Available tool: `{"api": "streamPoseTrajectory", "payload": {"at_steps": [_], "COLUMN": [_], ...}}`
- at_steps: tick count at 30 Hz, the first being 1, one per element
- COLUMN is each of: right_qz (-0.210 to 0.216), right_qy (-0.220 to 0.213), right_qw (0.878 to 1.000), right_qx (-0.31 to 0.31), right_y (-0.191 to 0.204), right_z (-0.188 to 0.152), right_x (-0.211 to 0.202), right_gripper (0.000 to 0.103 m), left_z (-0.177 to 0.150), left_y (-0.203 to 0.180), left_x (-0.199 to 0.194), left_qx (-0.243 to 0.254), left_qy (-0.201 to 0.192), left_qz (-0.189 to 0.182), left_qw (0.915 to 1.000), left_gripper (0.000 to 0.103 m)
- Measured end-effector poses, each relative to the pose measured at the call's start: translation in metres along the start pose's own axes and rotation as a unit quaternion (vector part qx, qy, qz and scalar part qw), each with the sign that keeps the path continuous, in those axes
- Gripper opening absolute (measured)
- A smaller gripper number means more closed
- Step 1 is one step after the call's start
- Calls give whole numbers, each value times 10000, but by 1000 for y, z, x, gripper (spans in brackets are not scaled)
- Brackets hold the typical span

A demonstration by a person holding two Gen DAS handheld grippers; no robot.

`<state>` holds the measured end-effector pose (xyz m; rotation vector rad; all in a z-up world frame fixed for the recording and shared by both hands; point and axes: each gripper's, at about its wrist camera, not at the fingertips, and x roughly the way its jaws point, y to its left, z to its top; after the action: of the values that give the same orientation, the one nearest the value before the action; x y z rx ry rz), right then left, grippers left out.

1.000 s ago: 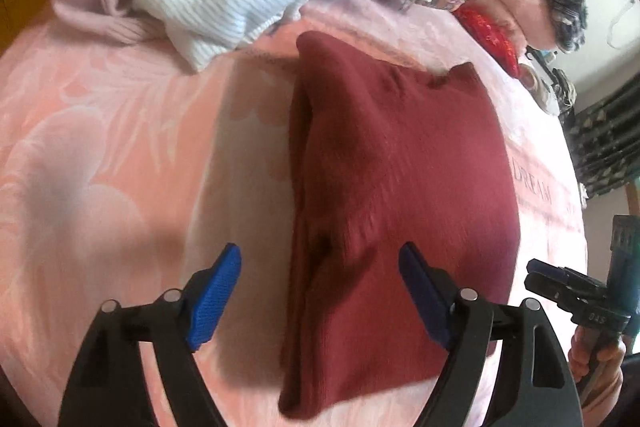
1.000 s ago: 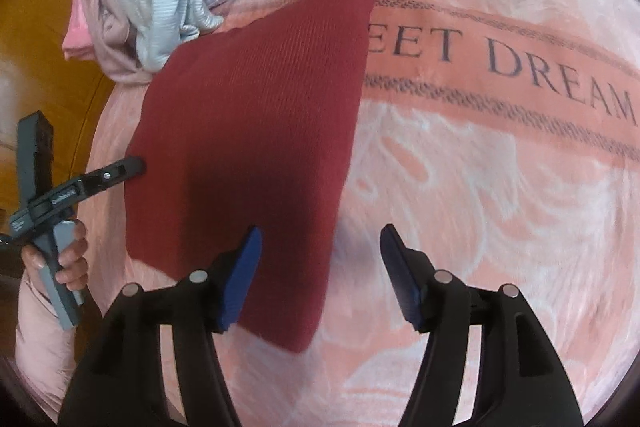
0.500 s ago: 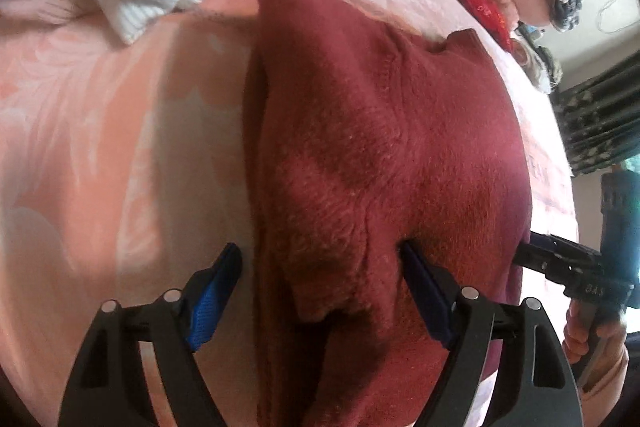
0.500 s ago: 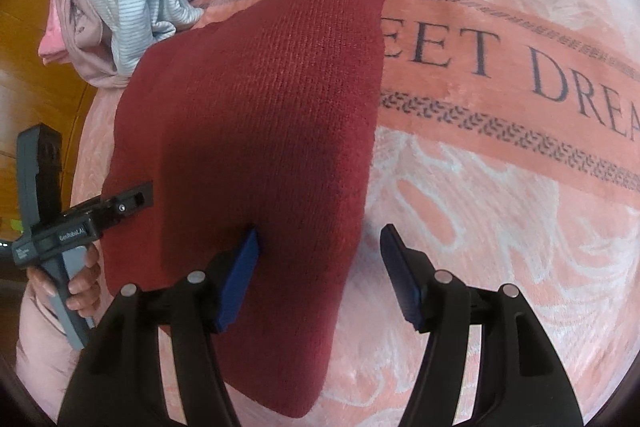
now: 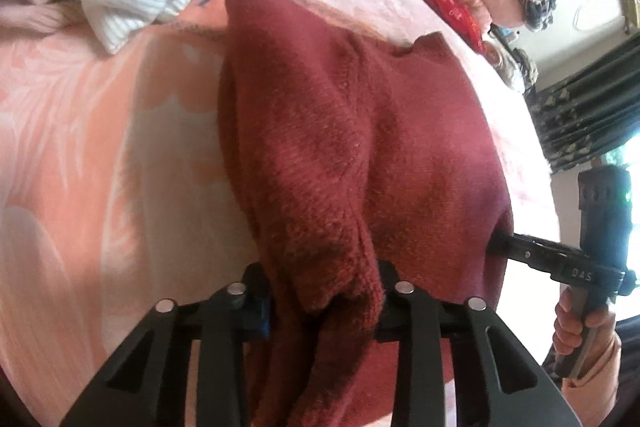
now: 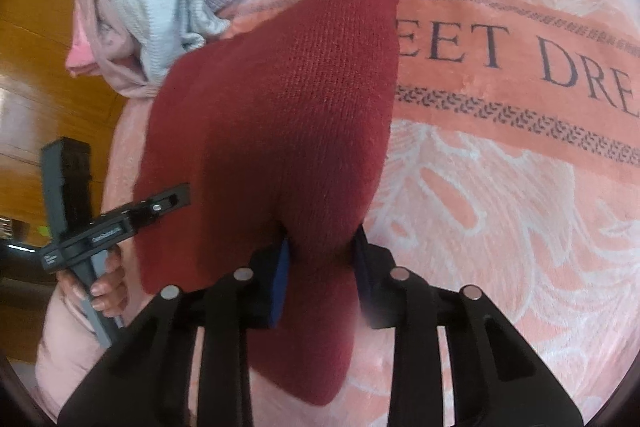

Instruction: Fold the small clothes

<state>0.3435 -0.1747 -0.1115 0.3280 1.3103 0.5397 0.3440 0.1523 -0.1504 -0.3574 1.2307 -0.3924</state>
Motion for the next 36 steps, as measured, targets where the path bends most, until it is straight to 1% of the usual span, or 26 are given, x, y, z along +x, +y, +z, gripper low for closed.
{"api": "streamPoseTrajectory", "payload": {"at_steps": [2, 4, 6, 9, 13, 14, 16, 17, 20, 22, 23, 24, 26, 27, 28, 29, 30, 31, 32, 34, 35, 36], "right_qz": [15, -43, -37, -75, -258, -301, -448, -500, -610, -422, -490, -545, -508, -525, -484, -399, -318, -292, -271, -113, -27, 36], "right_qy": [5, 20, 19, -29, -87, -101, -149, -163, -203, -222, -207, -203, -199, -245, -280, -316, -383, -441, -492, -502, -467, -440], "right_qw": [10000, 9998, 9998, 9998, 9992, 9991, 9985, 9982, 9978, 9989, 9986, 9983, 9985, 9982, 9983, 9985, 9985, 9983, 9982, 9985, 9986, 9987], "right_qx": [-97, -167, -173, -198, -291, -289, -285, -279, -137, -45, -2, 20, 99, 167, 179, 198, 232, 226, 188, 194, 242, 267], "right_y": [3, 3, -1, -11, -23, -28, -42, -47, -67, -80, -86, -89, -99, -104, -107, -109, -111, -112, -110, -111, -112, -114], "right_z": [-3, -9, -15, -29, -54, -62, -82, -88, -117, -138, -150, -156, -168, -172, -174, -175, -174, -172, -168, -155, -147, -138], "right_x": [-10, -22, -36, -61, -94, -103, -123, -129, -146, -156, -157, -156, -155, -153, -152, -150, -147, -146, -143, -134, -129, -122], "right_gripper": [23, 23, 22, 22, 20, 20, 18, 15, 0, 0, 0, 0, 5, 5, 8, 15, 30, 44, 48, 54, 62, 64], "left_z": [-2, -7, -16, -27, -44, -51, -61, -68, -89, -107, -116, -127, -137, -138, -139, -136, -134, -132, -131, -126, -125, -125], "left_y": [-3, -12, -30, -51, -93, -108, -127, -136, -159, -170, -173, -174, -172, -168, -162, -154, -149, -146, -146, -149, -150, -149], "left_x": [-5, -11, -15, -18, -22, -22, -18, -15, -3, 7, 12, 18, 24, 27, 28, 30, 29, 26, 23, 17, 15, 15], "left_qx": [-131, -143, -39, -103, 128, 247, 300, 321, 315, 390, 400, 377, 413, 447, 403, 255, 157, 34, -37, -85, -59, -20], "left_qy": [-28, -23, -27, -25, -161, -193, -173, -142, -90, -90, -37, 1, -131, -183, -165, -117, -79, -62, -79, -170, -192, -181], "left_qz": [-93, -186, -220, -434, -547, -565, -619, -664, -702, -614, -585, -469, -139, -38, 32, 28, -26, -58, -54, 11, 48, 71], "left_qw": [9999, 9997, 9997, 9990, 9983, 9979, 9975, 9972, 9970, 9973, 9975, 9982, 9990, 9988, 9990, 9996, 9998, 10000, 9999, 9998, 9998, 9998], "left_gripper": [31, 31, 31, 31, 31, 31, 31, 31, 31, 31, 32, 33, 37, 41, 49, 52, 54, 59, 63, 64, 67, 70]}}
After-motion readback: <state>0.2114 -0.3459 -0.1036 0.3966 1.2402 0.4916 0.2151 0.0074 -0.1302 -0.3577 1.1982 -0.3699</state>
